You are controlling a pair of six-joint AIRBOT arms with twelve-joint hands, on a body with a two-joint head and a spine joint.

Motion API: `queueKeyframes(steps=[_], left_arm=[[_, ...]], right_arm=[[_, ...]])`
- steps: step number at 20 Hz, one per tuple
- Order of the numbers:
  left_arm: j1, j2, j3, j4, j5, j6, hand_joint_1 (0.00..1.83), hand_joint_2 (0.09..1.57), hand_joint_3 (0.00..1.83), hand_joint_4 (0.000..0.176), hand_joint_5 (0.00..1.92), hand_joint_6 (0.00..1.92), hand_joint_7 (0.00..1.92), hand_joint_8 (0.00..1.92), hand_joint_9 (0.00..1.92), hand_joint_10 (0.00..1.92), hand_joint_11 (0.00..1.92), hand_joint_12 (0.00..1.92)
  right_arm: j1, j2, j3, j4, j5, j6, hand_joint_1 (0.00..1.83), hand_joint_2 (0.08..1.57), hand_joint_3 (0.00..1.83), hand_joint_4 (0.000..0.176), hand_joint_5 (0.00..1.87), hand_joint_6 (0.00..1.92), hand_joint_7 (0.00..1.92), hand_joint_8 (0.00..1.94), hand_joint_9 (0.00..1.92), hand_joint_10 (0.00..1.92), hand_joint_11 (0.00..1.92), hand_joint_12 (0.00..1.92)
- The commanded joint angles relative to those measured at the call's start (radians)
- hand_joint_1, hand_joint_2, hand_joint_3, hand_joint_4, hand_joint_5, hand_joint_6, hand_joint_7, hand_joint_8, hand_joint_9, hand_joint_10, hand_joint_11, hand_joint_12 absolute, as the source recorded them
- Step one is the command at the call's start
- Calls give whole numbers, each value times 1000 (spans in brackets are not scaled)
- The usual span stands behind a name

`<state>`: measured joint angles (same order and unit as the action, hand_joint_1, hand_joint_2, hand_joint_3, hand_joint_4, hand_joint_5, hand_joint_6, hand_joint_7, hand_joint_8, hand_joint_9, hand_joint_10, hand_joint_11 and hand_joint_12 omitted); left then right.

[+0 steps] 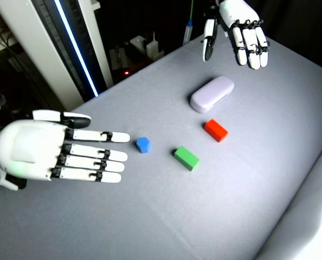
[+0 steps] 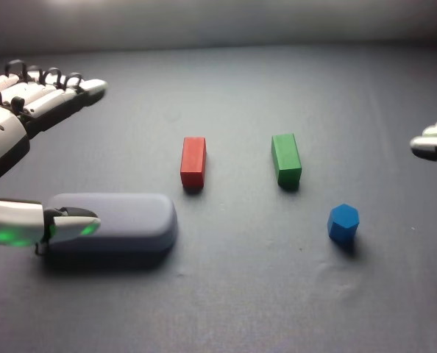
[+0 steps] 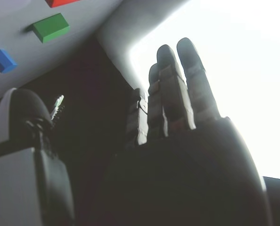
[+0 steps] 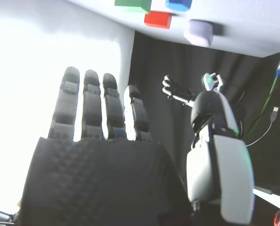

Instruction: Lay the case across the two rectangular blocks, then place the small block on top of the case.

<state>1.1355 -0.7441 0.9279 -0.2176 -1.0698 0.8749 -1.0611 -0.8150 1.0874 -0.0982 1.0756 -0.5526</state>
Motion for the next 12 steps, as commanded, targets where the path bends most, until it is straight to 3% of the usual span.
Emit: queueKeyframes(steps=[1, 3, 6, 7, 12], left_arm=[[-11, -2, 7, -4, -119, 1, 603, 857, 7, 29, 136, 1, 177, 2, 134, 7, 0, 356], [-11, -2, 7, -4, -119, 1, 586, 866, 4, 33, 131, 2, 170, 3, 127, 3, 0, 325], [-11, -3, 8, -2, -113, 1, 620, 865, 0, 39, 134, 1, 173, 1, 143, 2, 0, 375], [-13, -4, 10, 3, -100, 1, 648, 866, 0, 35, 138, 2, 173, 0, 148, 2, 0, 385], [-39, -15, 27, 14, 43, 54, 727, 819, 0, 47, 169, 2, 204, 4, 202, 7, 0, 485]], right_arm=[[15, 2, 5, 30, 112, 6, 604, 1328, 11, 0, 274, 5, 226, 5, 210, 10, 2, 656], [15, 2, 5, 29, 111, 6, 615, 1326, 1, 0, 280, 1, 222, 2, 219, 3, 0, 727], [16, 2, 5, 29, 111, 6, 613, 1324, 0, 0, 288, 2, 232, 2, 211, 4, 0, 641], [17, 2, 5, 27, 111, 6, 642, 1319, 0, 0, 298, 4, 241, 4, 221, 5, 6, 651], [33, 2, 6, 11, 111, 11, 619, 1325, 1, 0, 297, 3, 247, 4, 228, 2, 0, 678]])
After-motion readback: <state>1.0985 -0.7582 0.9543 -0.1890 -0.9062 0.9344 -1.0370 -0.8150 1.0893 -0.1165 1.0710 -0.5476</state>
